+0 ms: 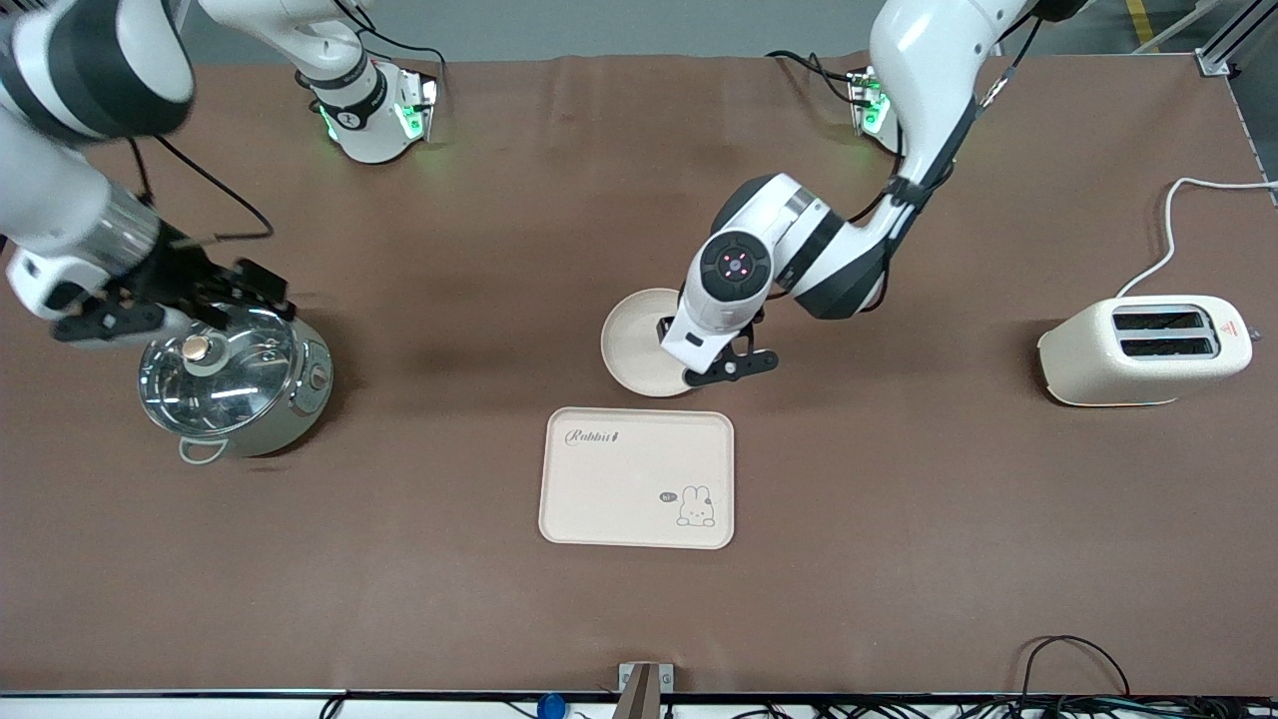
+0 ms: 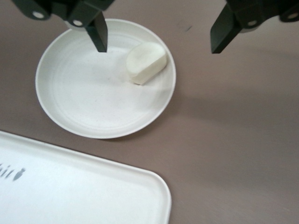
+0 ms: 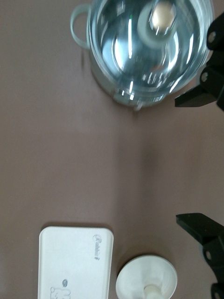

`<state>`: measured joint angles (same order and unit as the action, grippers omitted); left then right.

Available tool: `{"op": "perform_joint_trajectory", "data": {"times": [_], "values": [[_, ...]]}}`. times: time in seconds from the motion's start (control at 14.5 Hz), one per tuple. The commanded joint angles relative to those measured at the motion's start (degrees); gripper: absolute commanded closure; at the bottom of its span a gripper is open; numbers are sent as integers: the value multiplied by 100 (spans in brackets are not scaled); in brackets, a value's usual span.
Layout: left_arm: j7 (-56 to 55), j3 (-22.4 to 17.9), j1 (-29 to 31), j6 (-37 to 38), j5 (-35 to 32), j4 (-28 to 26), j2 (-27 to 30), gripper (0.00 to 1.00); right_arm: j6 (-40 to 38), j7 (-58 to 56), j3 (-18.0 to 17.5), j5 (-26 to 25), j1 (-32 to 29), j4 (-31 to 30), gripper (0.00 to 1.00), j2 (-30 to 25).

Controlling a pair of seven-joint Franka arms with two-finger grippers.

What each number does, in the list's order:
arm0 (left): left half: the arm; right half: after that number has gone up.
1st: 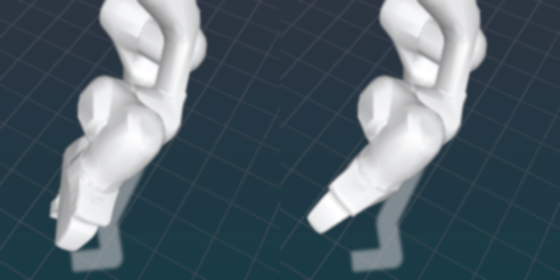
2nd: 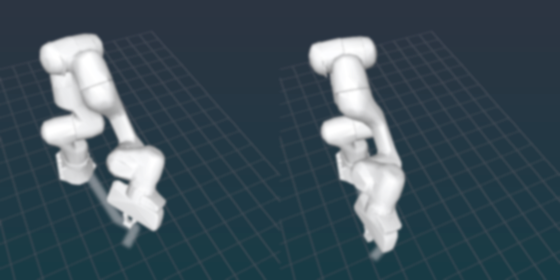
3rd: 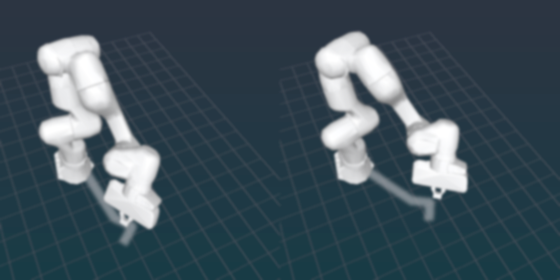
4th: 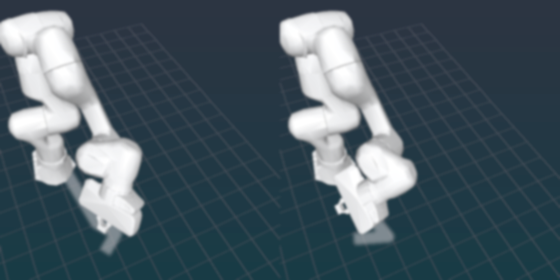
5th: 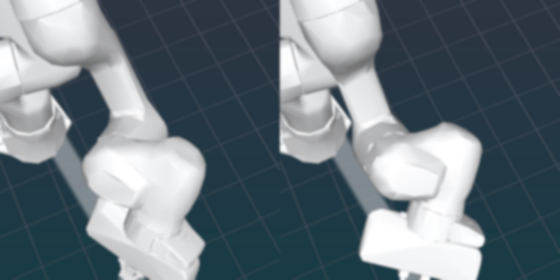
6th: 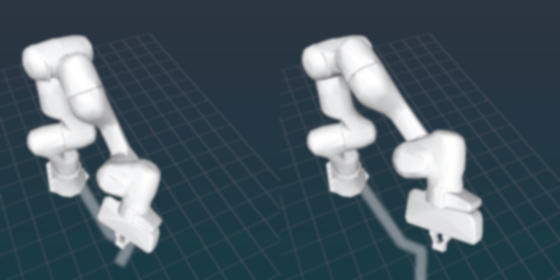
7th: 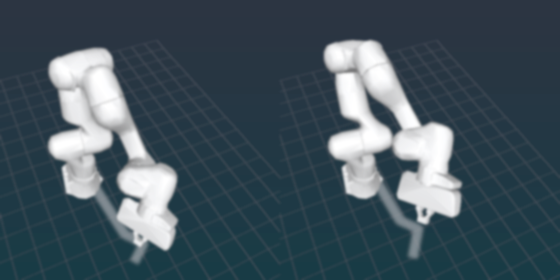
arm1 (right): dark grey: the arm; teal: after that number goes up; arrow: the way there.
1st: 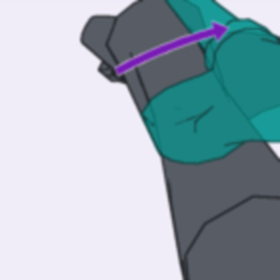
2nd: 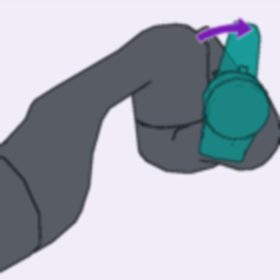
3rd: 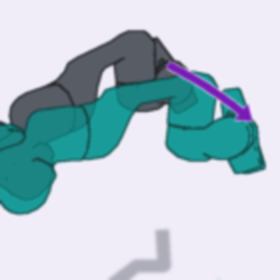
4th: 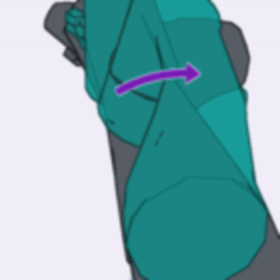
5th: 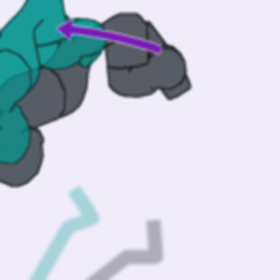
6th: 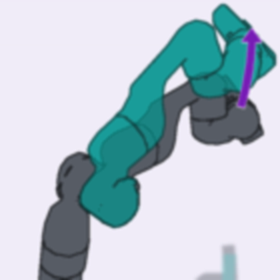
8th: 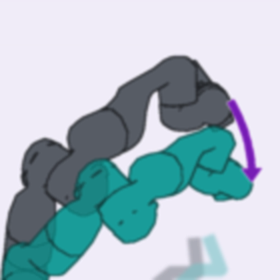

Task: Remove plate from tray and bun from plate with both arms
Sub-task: 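Grasp the cream bun with the left gripper while the right gripper returns to rest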

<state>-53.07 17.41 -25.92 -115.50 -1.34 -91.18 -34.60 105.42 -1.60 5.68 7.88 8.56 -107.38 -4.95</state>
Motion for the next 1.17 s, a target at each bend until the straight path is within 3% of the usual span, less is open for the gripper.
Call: {"op": "perform_joint_trajectory", "data": {"times": [0.0, 0.21, 0.41, 0.55, 1.1], "values": [[-72, -19, -228, -270, -139, 74, -327, 10, -521, 203, -128, -583, -118, 164, 0, -523], [-11, -19, -325, -377, -139, 74, -521, 18, -1319, 353, -137, -910, -118, 681, 0, -648], [42, -19, -352, -377, -322, 48, -609, 26, -1489, 441, -137, -1271, -126, 851, 0, -630], [7, -10, -361, -377, -665, 65, -740, 28, -1471, 485, -128, -1210, -126, 851, 0, -613], [-54, -10, -466, -377, -666, 91, -900, 29, -1453, 388, 13, -884, -223, 868, 0, -569]]}}
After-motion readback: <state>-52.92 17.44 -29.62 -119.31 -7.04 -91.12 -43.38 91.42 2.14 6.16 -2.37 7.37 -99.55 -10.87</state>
